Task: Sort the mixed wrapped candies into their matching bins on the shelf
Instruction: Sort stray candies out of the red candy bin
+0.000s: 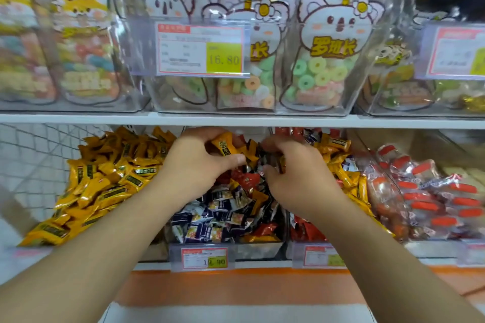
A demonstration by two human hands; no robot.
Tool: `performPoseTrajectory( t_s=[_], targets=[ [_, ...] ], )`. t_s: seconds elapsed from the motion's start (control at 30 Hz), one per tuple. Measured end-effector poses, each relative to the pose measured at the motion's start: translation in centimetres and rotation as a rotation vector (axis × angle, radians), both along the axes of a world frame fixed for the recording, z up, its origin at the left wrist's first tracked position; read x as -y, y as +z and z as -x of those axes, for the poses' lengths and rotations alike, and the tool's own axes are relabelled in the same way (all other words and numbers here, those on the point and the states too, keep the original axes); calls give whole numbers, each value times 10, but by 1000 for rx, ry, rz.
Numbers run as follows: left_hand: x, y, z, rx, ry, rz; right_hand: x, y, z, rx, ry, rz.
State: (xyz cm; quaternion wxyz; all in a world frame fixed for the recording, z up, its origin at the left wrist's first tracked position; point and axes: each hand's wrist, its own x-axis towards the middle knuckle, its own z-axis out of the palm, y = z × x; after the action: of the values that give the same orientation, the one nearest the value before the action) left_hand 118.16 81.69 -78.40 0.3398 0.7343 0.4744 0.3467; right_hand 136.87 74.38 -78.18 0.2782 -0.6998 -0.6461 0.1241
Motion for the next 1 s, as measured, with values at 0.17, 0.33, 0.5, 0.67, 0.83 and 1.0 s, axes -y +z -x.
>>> performPoseTrajectory(
  t_s=[0.17,0.33,0.5,0.67,0.83,1.0],
  targets=[
    [24,7,34,277,-51,159,-6,-2,28,-17,187,22],
    [25,-1,95,102,195,14,-11,-2,65,-64,285,27],
    [4,-6,154,-237,394,-168,-25,-3,113,-54,291,21],
    [-11,-9,170,-424,498,0,-48,-6,146,-251,247,56],
    [-6,-10,169,-454,390,-55,-53,-6,138,-151,183,4],
    [5,-8,138,-369,167,-140,-40,-2,104,10,55,-74]
  ],
)
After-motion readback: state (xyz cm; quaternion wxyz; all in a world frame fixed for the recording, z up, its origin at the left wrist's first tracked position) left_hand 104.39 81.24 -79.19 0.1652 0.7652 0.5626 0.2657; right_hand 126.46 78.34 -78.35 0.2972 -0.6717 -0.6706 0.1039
